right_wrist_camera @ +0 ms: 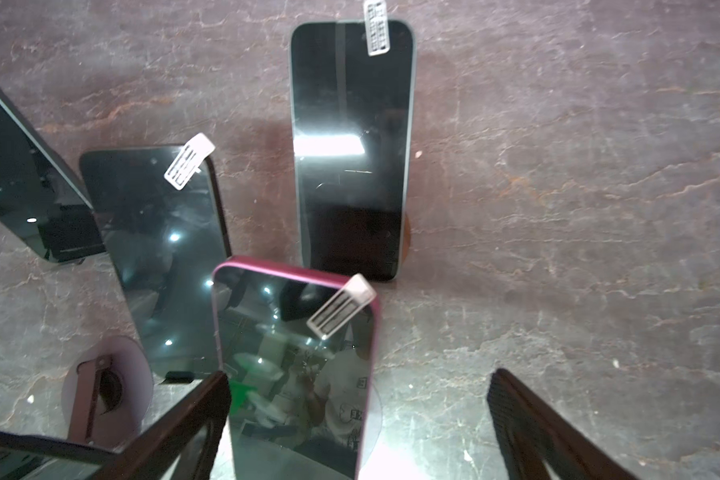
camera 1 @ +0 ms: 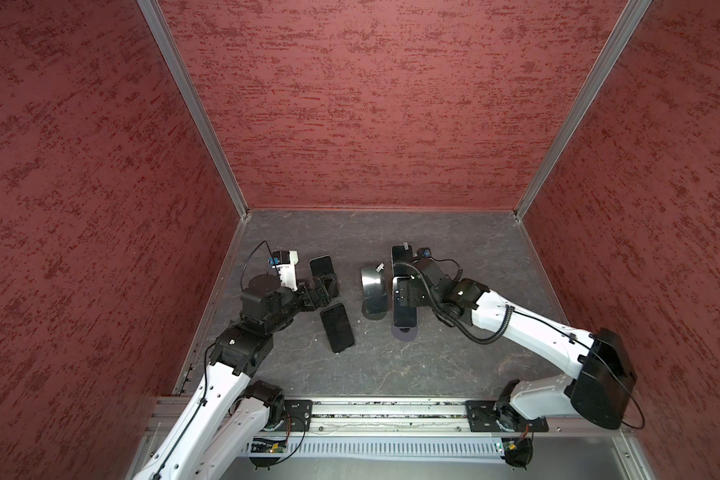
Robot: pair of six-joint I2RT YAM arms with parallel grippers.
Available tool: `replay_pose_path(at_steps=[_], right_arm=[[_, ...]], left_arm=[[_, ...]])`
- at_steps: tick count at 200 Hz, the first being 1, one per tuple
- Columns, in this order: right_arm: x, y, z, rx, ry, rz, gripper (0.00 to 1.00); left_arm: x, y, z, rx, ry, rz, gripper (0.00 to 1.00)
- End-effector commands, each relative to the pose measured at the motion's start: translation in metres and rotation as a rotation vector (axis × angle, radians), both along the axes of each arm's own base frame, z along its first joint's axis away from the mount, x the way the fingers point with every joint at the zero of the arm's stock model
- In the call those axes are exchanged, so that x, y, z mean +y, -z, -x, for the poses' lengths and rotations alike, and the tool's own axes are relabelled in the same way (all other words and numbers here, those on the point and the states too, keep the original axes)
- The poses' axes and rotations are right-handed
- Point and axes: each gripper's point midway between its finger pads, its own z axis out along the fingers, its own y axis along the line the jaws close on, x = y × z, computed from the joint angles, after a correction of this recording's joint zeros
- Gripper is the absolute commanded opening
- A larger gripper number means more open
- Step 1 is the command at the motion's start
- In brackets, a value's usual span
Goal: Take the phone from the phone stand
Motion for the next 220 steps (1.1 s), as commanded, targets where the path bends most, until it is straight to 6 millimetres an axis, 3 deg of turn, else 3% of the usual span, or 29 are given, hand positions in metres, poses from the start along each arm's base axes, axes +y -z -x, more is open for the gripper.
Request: replay_pose_path(at_steps=[1,41,54,177,190,220], right_arm=[[0.007,-0.009,0.000,-0.019,0.032,-0.007,0.99],[0.017,-0.003,0.005,-0.014,0.042,-0.006,0.99],[0.020,0.009,0.005,0.002,0.049,0.029,0.99],[0.018,0.035,0.004,0.017,0.161,0.087,0.99],[0.019,0.037,0.004,0.023,0.166,0.083,0.96],[0.022,0.041,0.005,0.031,0.177,0.073,0.79]], left_arm=[[-0.011,-0.020,0.002,-0.047,0.047,0.037,1.00],[-0.015,-0.023,0.001,-0.062,0.060,0.043,1.00],[-0.015,-0.023,0.001,-0.065,0.062,0.043,0.99],[-0.015,-0.018,-0.001,-0.070,0.067,0.010,0.99],[-0.015,-0.018,-0.001,-0.070,0.066,0.007,0.99],[-0.016,-0.018,-0.001,-0.072,0.071,0.005,0.99]])
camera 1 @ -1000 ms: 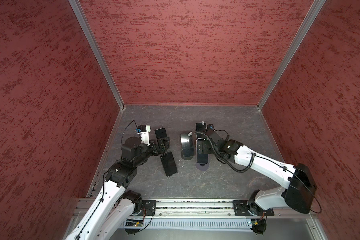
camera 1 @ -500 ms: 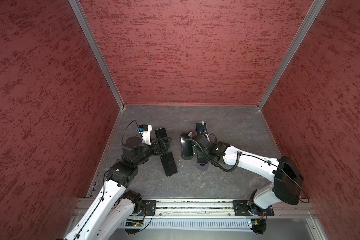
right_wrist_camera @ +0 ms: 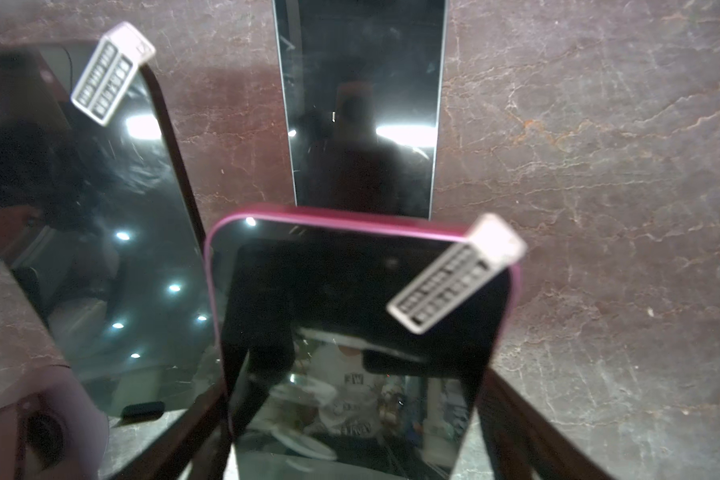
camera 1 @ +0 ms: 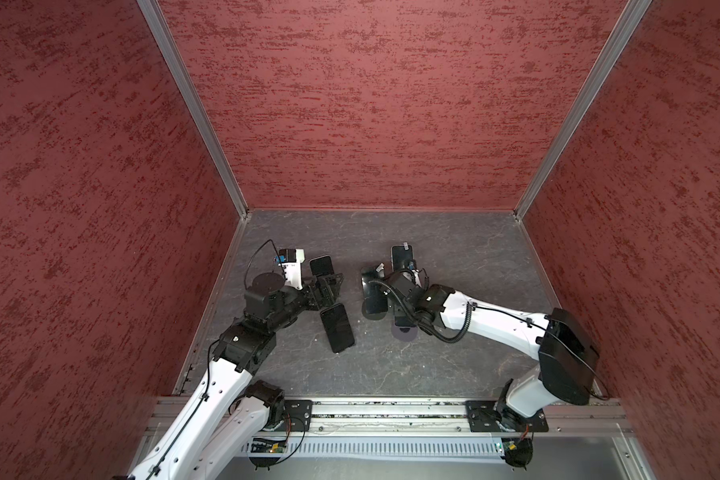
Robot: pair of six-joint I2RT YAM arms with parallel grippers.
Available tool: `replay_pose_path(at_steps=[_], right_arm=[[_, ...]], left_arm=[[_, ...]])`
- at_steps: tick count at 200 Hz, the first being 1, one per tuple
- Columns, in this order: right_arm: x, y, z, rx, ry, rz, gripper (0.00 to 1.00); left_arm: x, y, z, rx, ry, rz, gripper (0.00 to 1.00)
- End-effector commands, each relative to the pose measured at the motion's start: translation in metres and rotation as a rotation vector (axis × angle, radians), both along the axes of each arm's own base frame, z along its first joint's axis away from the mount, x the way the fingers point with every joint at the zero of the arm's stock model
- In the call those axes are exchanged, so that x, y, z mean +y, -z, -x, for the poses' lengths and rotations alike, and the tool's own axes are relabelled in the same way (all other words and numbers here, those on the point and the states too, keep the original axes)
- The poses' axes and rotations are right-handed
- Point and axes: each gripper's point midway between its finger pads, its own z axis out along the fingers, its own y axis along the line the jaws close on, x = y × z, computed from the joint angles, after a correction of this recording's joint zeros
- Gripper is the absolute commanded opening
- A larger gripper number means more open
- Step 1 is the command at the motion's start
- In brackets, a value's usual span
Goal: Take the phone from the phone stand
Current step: 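Close the right gripper on the pink-edged phone and lift it off the stand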
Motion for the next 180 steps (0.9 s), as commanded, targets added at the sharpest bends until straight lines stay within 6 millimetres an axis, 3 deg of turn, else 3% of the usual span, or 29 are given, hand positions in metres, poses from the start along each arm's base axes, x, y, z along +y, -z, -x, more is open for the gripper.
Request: replay_pose_path(at_steps=[1,57,107,176,180], right_arm=[[0.003,-0.007,-0.004,-0.026,0.044,-0.015,0.79],[0.008,-0.008,-0.004,-0.030,0.039,-0.033,0.54],[0.009,-0.030,-0.006,-0.079,0.023,-0.068,0.49],[-0.003,-0.081,-0.016,-0.214,0.007,-0.080,0.49],[-0.007,-0.092,-0.016,-0.235,0.012,-0.097,0.49]], left_arm=[[-0.002,-0.011,0.000,-0.043,0.017,-0.007,0.99],[-0.002,-0.009,0.000,-0.042,0.017,-0.016,1.00],[-0.001,-0.006,-0.001,-0.038,0.013,-0.023,0.99],[-0.001,-0.005,-0.003,-0.036,0.010,-0.033,0.99],[-0.001,-0.006,-0.003,-0.038,0.008,-0.031,0.99]])
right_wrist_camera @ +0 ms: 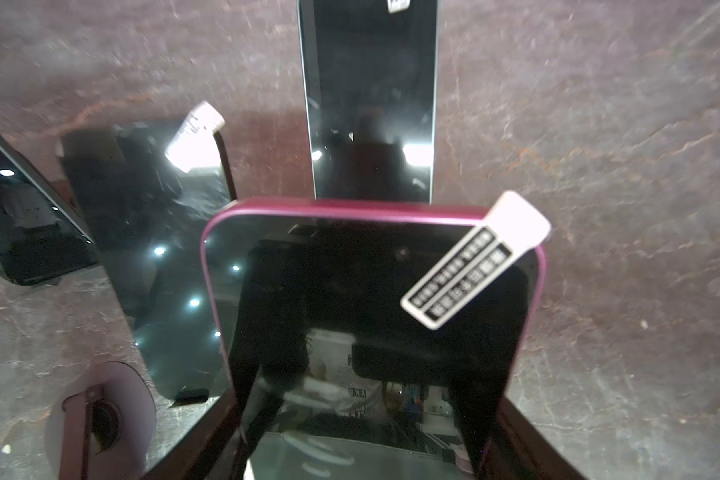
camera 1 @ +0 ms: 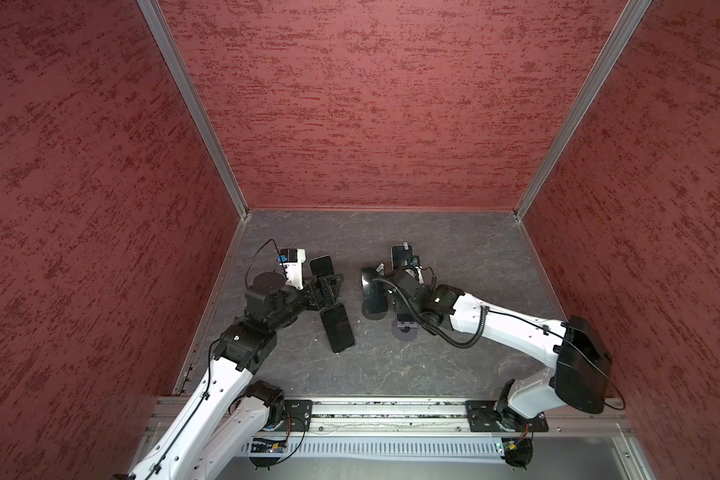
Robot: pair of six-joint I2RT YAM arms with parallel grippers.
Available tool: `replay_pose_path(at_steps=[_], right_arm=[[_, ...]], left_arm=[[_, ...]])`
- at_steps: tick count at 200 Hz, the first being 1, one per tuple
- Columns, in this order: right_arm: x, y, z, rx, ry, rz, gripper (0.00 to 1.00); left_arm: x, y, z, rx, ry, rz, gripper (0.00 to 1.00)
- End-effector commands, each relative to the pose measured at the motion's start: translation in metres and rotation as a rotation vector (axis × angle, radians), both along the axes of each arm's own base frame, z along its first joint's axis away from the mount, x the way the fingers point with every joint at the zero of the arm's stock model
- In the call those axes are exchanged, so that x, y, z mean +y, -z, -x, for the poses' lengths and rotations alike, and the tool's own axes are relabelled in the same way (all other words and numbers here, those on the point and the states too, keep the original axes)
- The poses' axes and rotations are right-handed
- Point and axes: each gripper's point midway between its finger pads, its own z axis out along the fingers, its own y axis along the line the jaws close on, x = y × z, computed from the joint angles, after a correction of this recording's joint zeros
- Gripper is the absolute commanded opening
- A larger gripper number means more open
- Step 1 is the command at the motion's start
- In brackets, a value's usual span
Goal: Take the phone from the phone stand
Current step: 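Close the right gripper on the pink-edged phone and lift it off the stand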
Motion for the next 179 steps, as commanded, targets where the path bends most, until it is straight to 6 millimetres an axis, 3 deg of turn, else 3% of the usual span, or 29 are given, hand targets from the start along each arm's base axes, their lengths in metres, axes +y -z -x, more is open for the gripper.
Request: replay_pose_path(at_steps=[1,39,89,143,179], right_arm=[[-0.007,-0.054,-0.016,-0.147,0.037,-0.046,0.49],[-0.040,-0.060,-0.024,-0.158,0.092,-0.019,0.49],[-0.093,-0.049,-0.034,-0.140,0.180,0.002,0.48],[-0.140,-0.009,-0.041,-0.065,0.252,0.000,0.48],[-0.153,0.024,-0.047,0.005,0.259,0.011,0.48]], left_arm=[[0.000,-0.009,-0.001,-0.033,0.003,-0.009,0.99],[0.000,-0.010,-0.002,-0.035,-0.002,-0.009,0.99],[0.002,-0.014,-0.004,-0.047,-0.018,-0.007,0.99],[0.002,-0.021,-0.010,-0.067,-0.027,-0.004,1.00],[0.000,-0.017,-0.013,-0.054,-0.026,-0.009,0.99]])
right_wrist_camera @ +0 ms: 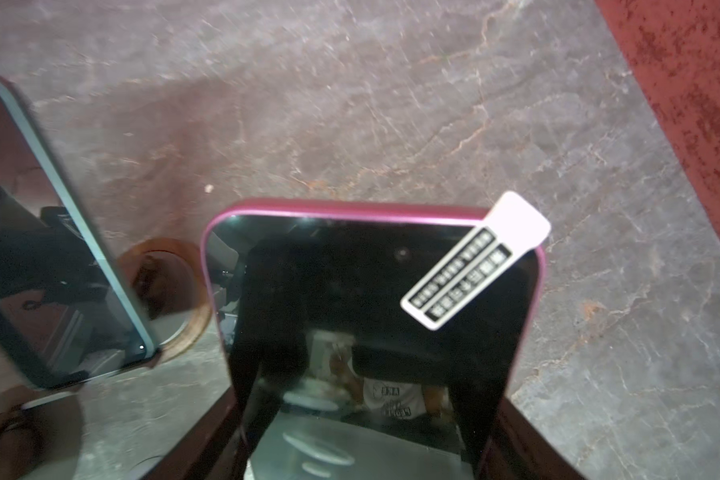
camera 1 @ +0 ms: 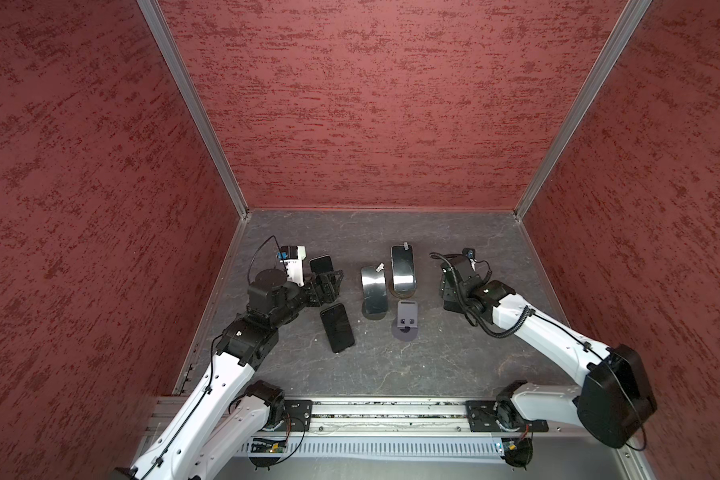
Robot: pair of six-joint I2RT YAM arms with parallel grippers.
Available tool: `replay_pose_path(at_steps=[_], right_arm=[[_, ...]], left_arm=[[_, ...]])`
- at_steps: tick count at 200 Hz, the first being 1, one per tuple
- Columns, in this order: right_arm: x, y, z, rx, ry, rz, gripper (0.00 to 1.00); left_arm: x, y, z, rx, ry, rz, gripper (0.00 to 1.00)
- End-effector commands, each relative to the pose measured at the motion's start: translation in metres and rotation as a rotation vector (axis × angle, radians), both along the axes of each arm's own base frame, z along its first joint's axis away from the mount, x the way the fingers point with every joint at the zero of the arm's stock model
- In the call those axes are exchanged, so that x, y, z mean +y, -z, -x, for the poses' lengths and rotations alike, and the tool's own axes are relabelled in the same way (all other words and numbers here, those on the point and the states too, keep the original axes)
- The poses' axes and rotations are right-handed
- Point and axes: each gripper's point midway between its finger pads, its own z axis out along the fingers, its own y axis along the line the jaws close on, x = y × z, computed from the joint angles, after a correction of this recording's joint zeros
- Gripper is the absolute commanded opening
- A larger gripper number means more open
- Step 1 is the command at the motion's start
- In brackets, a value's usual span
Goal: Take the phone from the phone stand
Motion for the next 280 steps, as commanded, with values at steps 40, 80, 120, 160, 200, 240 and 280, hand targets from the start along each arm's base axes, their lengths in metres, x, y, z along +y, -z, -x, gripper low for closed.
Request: replay_pose_path(at_steps=[40,80,120,160,200,240,280], right_arm=[[0.006,0.036,-0.027,0.043,-0.054,-0.023,0.48],[0.014,0.059,-0.041,0.097,-0.093,-0.017,0.49],[0.020,0.070,-0.060,0.112,-0.126,-0.037,0.50],[0.028,0.079,-0.078,0.113,-0.154,-0.066,0.50],[0.033,0.095,-0.091,0.140,-0.178,-0.083,0.51],[0.035,0.108,-0.098,0.167,-0.206,-0.072,0.52],[0.036,0.117,-0.099,0.181,-0.221,-0.070,0.54]], left_arm=[[-0.002,-0.011,-0.007,-0.036,0.001,-0.008,1.00],[-0.001,-0.009,-0.009,-0.034,-0.006,-0.021,0.99],[0.001,-0.006,-0.010,-0.032,-0.016,-0.034,1.00],[0.002,-0.002,-0.011,-0.024,-0.022,-0.044,0.99],[0.004,0.000,-0.011,-0.023,-0.032,-0.047,0.99],[0.006,0.001,-0.011,-0.019,-0.042,-0.051,0.99],[0.006,0.001,-0.012,-0.021,-0.049,-0.046,1.00]])
